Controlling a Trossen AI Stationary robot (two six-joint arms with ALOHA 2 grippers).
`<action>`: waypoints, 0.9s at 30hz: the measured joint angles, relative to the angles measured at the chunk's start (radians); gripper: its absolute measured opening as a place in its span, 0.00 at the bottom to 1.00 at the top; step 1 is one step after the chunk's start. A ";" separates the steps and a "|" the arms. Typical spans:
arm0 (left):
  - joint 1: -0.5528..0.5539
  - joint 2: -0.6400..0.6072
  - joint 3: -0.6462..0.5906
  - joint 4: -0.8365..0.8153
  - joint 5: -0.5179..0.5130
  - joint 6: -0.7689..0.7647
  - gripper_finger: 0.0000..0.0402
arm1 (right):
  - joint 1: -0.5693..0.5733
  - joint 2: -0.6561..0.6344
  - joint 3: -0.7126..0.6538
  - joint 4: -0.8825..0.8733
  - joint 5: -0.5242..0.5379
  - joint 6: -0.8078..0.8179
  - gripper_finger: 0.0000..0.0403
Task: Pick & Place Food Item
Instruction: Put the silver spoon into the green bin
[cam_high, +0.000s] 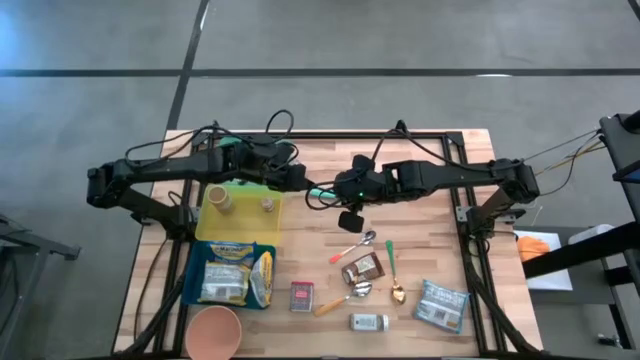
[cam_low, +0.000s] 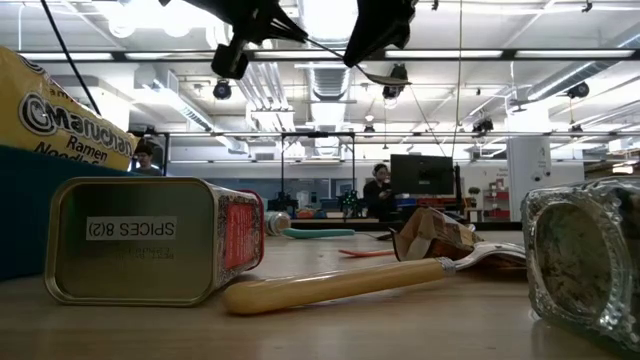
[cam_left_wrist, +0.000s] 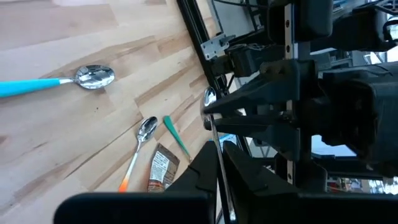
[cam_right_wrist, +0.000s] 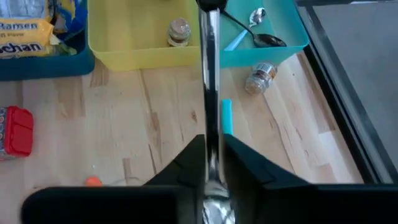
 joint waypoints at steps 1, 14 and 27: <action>0.006 -0.008 0.000 -0.015 -0.001 0.002 0.03 | 0.000 0.000 0.001 -0.001 0.000 0.008 0.18; 0.122 -0.135 0.000 -0.258 -0.124 0.081 0.03 | 0.000 -0.002 0.036 -0.007 0.029 0.035 0.54; 0.311 -0.384 -0.176 -0.478 -0.369 0.110 0.03 | 0.000 -0.006 0.035 -0.045 0.028 0.038 0.55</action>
